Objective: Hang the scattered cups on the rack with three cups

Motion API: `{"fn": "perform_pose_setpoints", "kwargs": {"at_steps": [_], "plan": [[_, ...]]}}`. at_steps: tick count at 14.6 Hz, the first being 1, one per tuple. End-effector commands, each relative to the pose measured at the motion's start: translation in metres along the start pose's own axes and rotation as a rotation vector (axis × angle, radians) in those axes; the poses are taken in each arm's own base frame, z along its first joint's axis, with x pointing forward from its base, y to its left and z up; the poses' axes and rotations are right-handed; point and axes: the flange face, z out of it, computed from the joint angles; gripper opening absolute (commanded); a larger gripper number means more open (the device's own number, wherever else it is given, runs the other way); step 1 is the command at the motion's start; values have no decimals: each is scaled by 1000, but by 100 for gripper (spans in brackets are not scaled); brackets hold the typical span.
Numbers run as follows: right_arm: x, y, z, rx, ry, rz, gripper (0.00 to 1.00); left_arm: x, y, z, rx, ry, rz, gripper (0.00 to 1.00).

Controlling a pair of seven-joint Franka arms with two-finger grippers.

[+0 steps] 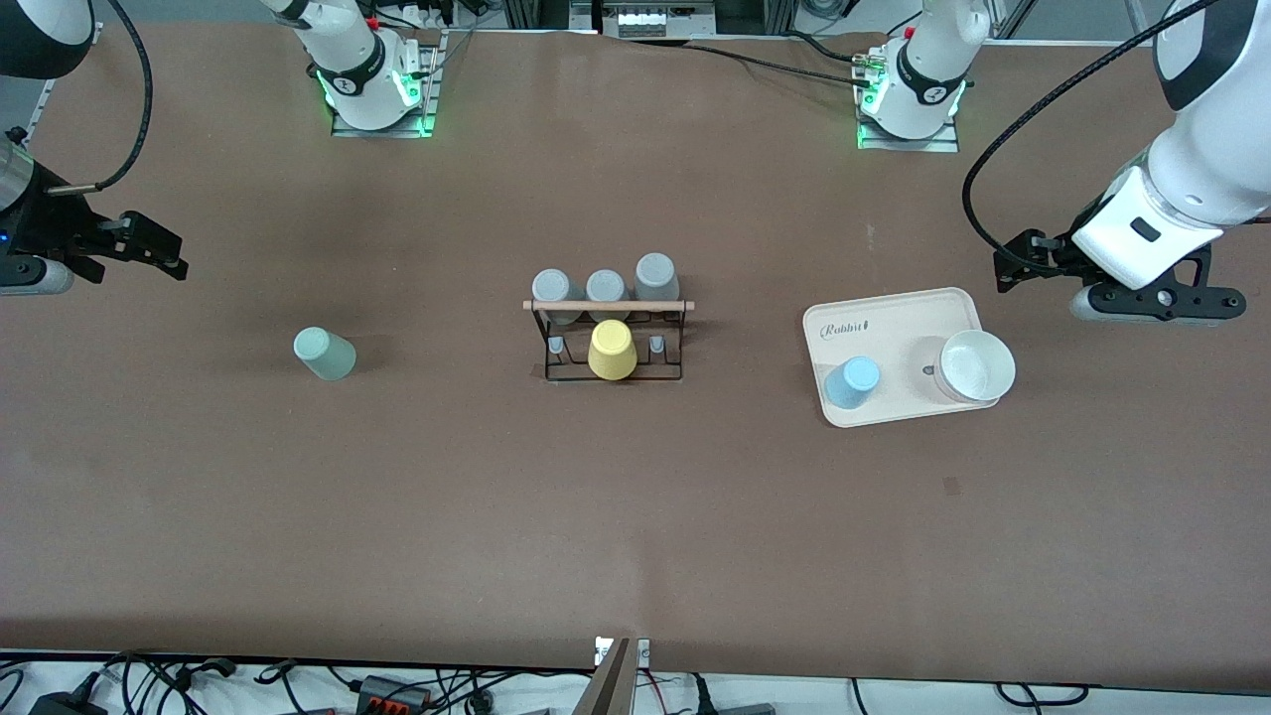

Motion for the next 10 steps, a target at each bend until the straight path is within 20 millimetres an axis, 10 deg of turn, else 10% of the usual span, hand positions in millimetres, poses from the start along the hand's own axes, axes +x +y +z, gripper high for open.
{"fn": "perform_pose_setpoints", "kwargs": {"at_steps": [1, 10], "plan": [[-12, 0, -12, -5, -2, 13, 100, -9, -1, -5, -3, 4, 17, 100], [-10, -1, -12, -4, 6, 15, 100, -5, 4, -16, -10, 25, 23, 100]]}}
